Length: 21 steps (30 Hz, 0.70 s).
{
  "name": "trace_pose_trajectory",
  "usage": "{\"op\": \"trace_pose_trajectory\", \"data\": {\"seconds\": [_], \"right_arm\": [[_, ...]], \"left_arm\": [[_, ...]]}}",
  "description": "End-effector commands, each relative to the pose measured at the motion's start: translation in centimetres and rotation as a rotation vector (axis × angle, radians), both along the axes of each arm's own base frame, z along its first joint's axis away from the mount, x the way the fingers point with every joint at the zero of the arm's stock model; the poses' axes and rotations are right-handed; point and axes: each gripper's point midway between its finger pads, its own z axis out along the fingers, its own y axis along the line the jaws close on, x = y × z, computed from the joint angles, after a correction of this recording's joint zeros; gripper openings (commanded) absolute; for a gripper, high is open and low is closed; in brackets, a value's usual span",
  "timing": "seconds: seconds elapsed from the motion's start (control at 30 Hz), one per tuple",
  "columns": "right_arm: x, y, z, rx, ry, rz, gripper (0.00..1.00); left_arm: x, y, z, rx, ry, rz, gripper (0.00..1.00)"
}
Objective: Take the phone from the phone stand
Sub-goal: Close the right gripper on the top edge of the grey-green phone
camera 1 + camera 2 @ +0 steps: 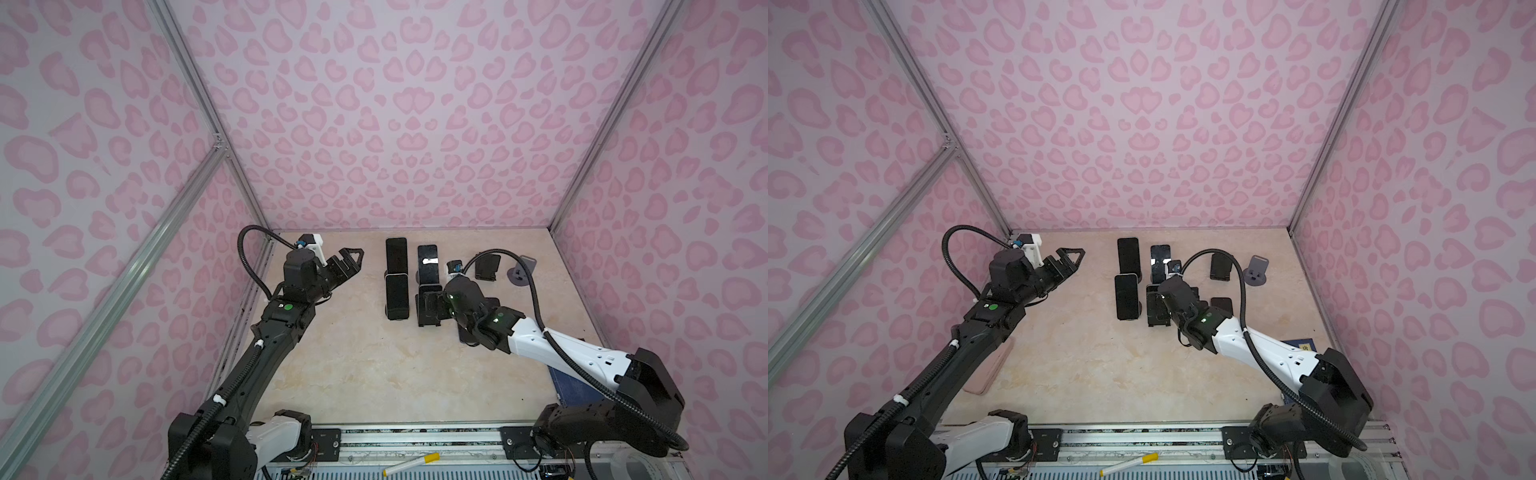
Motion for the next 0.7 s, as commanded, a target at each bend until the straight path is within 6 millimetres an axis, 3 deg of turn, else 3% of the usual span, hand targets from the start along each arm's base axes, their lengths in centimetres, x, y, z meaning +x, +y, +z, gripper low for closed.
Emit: {"op": "trace_pose_trajectory", "data": {"seconds": [0.0, 0.67], "right_arm": [[0.9, 1.0, 0.7, 0.013, -0.036, 0.011, 0.98], [3.1, 2.1, -2.6, -0.029, -0.008, -0.051, 0.98]], "left_arm": [[0.1, -0.3, 1.7, -0.027, -0.065, -0.017, 0.96], [-0.1, -0.5, 2.3, -0.066, -0.069, -0.042, 0.96]]}}
